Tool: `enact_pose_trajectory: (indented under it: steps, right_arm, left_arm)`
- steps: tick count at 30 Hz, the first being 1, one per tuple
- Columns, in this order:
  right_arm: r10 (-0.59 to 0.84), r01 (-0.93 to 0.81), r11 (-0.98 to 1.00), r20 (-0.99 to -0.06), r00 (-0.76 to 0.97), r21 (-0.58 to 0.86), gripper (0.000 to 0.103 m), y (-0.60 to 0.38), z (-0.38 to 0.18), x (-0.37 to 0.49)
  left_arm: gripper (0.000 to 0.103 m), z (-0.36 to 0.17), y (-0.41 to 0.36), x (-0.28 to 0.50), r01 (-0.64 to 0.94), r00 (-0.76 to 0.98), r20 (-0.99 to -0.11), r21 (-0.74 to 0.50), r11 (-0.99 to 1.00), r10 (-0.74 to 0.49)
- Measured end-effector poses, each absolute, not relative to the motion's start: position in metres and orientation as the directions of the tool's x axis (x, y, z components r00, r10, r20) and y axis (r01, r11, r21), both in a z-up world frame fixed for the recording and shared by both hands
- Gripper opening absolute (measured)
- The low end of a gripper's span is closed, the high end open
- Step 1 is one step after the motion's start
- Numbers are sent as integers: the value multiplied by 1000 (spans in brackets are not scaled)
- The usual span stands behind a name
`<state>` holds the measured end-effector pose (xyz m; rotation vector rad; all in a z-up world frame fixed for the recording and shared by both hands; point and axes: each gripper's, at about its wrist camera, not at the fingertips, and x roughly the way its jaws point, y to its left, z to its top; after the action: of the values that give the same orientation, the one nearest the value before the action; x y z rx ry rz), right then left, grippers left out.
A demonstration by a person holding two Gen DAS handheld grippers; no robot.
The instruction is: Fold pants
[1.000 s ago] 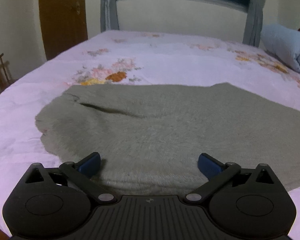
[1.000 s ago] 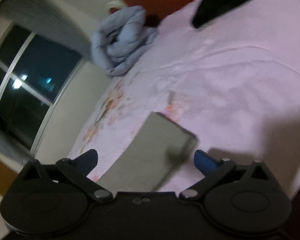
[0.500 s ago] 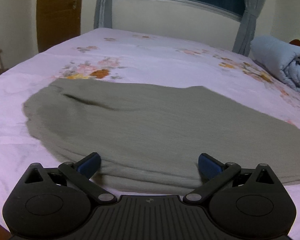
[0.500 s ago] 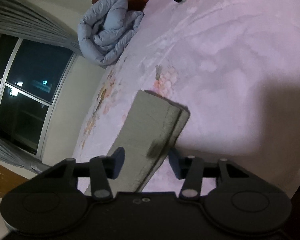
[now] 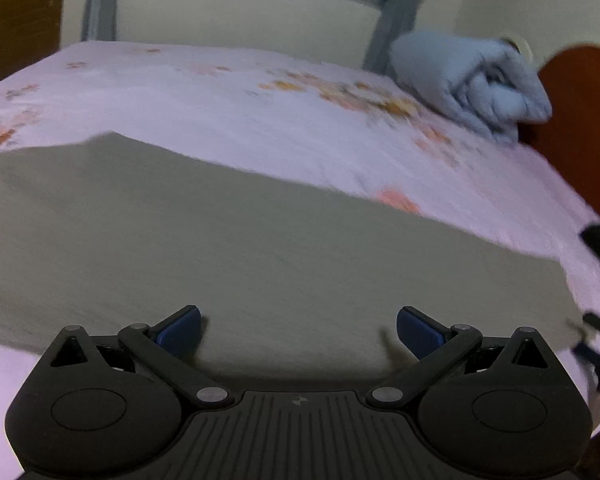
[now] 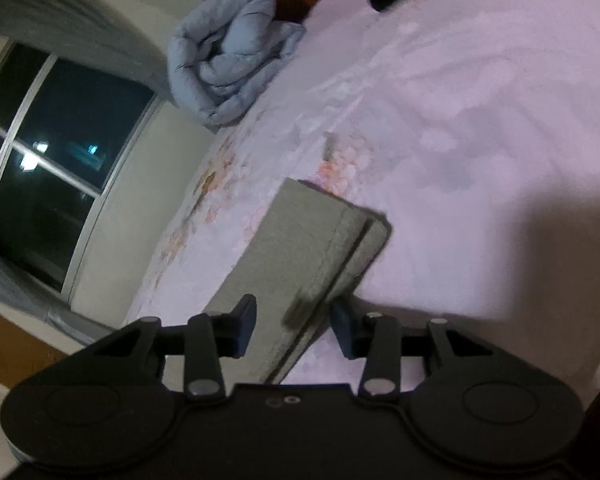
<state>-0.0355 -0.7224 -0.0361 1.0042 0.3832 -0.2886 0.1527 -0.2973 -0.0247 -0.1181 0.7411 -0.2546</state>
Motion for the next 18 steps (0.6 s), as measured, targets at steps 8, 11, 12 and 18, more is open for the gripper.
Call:
enact_pose_trajectory:
  steps: [8, 11, 12, 18]
  right_arm:
    - [-39, 401, 466, -435, 900, 789, 32, -729, -46, -41]
    - [-65, 404, 462, -424, 903, 790, 32, -728, -41, -49]
    - [-88, 405, 469, -415, 906, 785, 32, -728, -34, -54]
    - [14, 280, 594, -358, 934, 754, 36, -710, 5, -34]
  left_arm:
    - [103, -49, -348, 138, 247, 693, -696, -18, 969, -190]
    - [103, -43, -341, 136, 250, 690, -691, -50, 967, -214]
    - [103, -40, -333, 137, 245, 695, -682, -72, 967, -227]
    - [103, -15, -230, 149, 84, 763, -636, -72, 994, -111]
